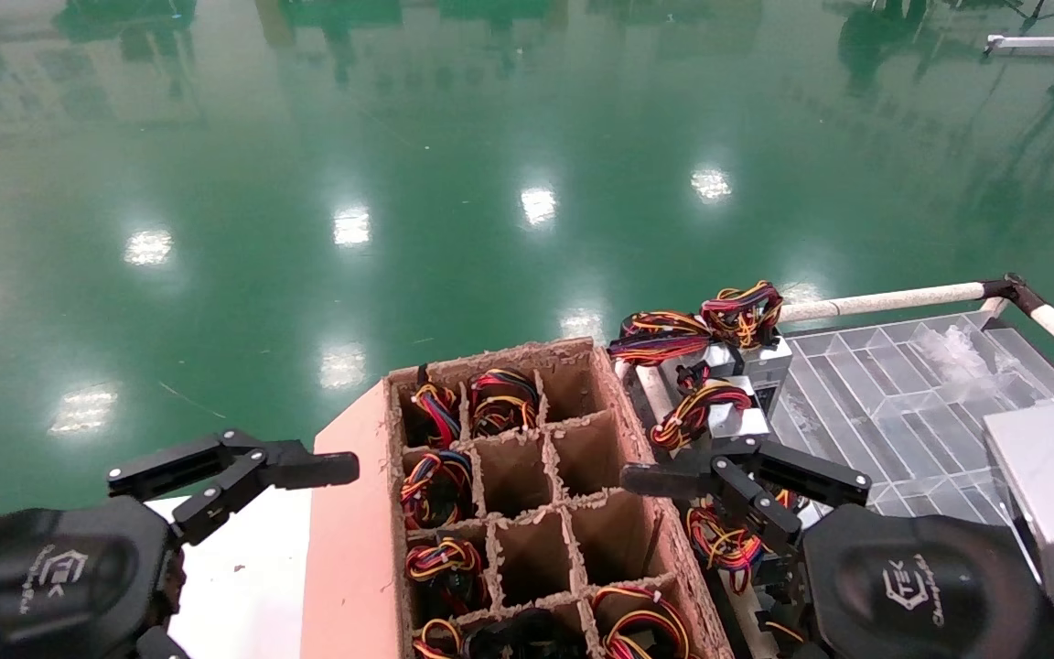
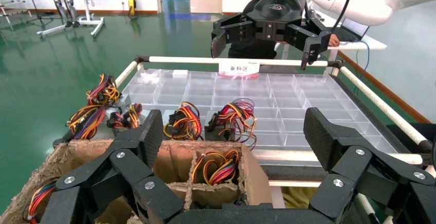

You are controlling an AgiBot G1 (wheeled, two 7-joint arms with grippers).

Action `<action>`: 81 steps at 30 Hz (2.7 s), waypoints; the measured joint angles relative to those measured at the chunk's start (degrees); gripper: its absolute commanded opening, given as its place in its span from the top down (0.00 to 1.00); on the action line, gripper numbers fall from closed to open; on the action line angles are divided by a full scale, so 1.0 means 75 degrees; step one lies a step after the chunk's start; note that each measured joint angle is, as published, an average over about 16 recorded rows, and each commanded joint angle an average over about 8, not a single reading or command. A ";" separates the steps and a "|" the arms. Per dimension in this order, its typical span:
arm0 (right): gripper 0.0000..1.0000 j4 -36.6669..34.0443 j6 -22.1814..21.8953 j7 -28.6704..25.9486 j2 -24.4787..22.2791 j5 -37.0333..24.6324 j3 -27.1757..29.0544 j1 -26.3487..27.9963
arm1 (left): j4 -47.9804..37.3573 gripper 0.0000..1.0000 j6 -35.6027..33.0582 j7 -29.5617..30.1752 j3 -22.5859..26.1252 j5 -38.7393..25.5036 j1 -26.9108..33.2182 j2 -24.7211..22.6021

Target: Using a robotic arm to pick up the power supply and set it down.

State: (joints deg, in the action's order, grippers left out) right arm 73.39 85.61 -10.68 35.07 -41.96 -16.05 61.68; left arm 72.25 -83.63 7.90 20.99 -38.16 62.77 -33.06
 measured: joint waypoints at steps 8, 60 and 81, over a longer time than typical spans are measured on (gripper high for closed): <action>0.00 0.0002 0.0001 -0.0001 0.0000 0.0001 0.0000 -0.0001 | 0.0000 1.00 0.0000 0.0000 0.0000 0.0000 0.0000 0.0000; 1.00 -0.5639 -0.4354 0.3972 0.5064 -0.6264 -0.2446 0.3801 | -0.0002 0.73 0.0000 -0.0002 0.0003 0.0001 0.0001 0.0000; 1.00 -0.7196 -0.4853 0.5192 0.5649 -0.5917 -0.2622 0.4198 | -0.0002 0.44 0.0000 -0.0002 0.0004 0.0002 0.0001 0.0001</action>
State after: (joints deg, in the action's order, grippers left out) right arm 19.41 49.21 28.26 77.44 -86.34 -35.72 93.17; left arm 72.24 -83.63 7.89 21.02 -38.14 62.78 -33.05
